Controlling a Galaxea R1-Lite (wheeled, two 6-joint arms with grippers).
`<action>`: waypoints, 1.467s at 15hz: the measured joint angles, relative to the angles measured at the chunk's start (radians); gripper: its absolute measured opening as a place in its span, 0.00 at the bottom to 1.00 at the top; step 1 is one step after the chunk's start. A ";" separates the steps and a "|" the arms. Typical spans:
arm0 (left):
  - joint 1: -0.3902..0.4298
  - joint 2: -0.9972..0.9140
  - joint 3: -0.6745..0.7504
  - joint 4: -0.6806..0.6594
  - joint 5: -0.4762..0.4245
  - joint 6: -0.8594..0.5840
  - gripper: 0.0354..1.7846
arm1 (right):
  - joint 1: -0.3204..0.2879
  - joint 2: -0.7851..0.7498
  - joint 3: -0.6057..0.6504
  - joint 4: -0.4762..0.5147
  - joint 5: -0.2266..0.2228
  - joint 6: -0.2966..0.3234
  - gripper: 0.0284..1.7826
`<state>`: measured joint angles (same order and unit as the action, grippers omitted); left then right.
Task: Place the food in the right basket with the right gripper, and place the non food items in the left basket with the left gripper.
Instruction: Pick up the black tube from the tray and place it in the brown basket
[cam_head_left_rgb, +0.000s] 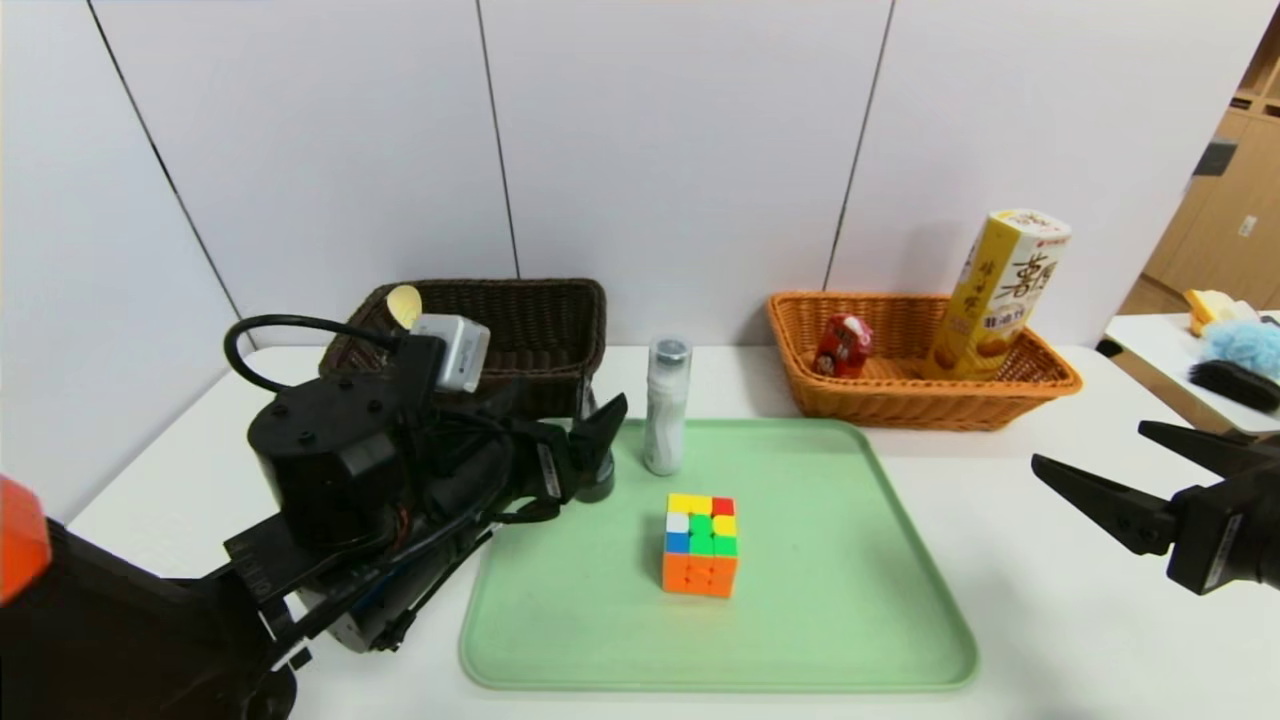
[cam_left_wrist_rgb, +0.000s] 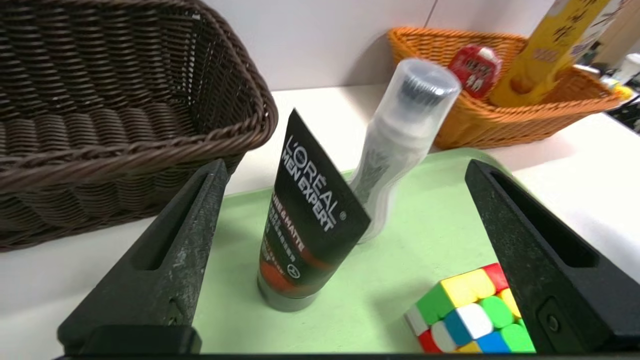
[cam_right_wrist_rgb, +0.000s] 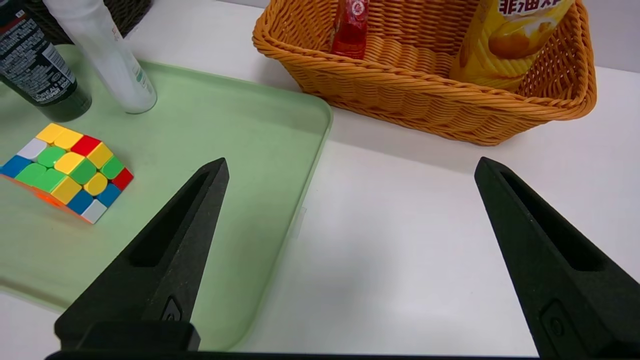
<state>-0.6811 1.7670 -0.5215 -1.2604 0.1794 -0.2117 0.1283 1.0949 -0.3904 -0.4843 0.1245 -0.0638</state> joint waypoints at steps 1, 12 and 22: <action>0.000 0.034 0.005 -0.040 0.006 0.007 0.94 | 0.000 -0.001 -0.003 0.000 0.000 0.000 0.95; 0.010 0.326 0.004 -0.261 0.036 0.100 0.94 | 0.000 -0.009 -0.007 0.001 0.000 0.003 0.95; 0.010 0.351 -0.014 -0.265 0.036 0.123 0.25 | 0.000 -0.009 -0.006 0.000 0.003 0.008 0.95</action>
<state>-0.6715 2.1185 -0.5360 -1.5253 0.2149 -0.0889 0.1287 1.0862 -0.3968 -0.4838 0.1274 -0.0562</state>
